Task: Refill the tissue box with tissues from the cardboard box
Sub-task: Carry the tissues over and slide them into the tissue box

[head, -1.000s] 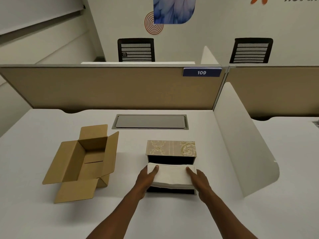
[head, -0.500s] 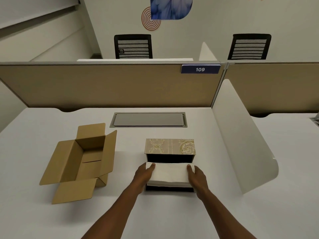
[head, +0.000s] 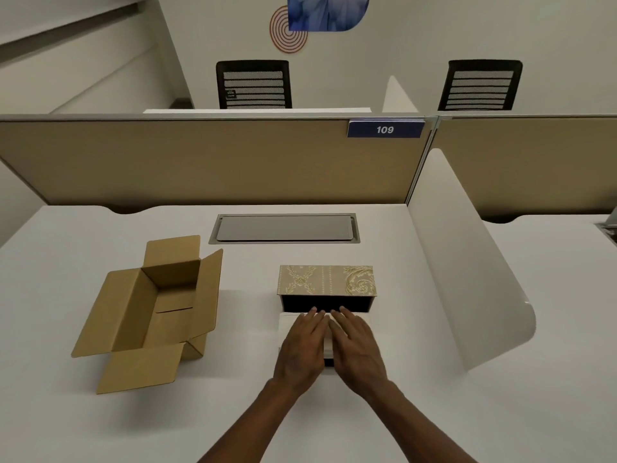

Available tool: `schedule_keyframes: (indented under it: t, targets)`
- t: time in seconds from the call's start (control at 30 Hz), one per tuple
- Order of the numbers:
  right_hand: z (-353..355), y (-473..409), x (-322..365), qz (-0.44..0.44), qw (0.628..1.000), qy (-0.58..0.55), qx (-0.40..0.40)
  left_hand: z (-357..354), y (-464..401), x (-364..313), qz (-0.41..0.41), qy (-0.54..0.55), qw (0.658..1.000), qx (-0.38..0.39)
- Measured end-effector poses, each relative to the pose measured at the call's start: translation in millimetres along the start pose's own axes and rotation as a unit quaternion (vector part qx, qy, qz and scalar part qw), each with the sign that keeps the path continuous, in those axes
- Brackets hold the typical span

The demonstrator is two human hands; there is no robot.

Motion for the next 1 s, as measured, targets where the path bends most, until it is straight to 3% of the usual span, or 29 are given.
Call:
schedule_keyframes:
  t: [0.13,0.37,0.53,0.7,0.87,1.0]
  targets:
    - [-27,4,-4,0.005,0.994,-0.030,0.108,-26,-4,22,0.019,-0.080,0.991,0.102]
    - [-34,14,-23,-0.044,0.987,0.011,0.154,-23,-5,50,0.076,-0.157,0.981,0.090]
    - [-29,26,-48,-0.141,0.979,-0.024,0.146,-21,-7,62,0.112,-0.120,0.981,0.102]
    - [-25,24,-50,-0.140,0.979,-0.075,0.130,-19,-9,60,0.129,-0.037,0.987,0.091]
    - [-13,33,-52,-0.137,0.985,-0.067,0.082,-4,-5,68,0.171,0.065,0.983,0.023]
    - [-18,45,-56,-0.157,0.978,-0.097,0.096,-14,4,75,0.185,0.081,0.977,0.074]
Point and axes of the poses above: each hand's wrist, its own y-axis away from the middle knuckle, its own z-axis out of the back of the hand, x = y × z, the point moved 6 cm from there along -y, towards the middle knuckle, and after that the axes turned 14 degrees about z, right-handed, at the moved point
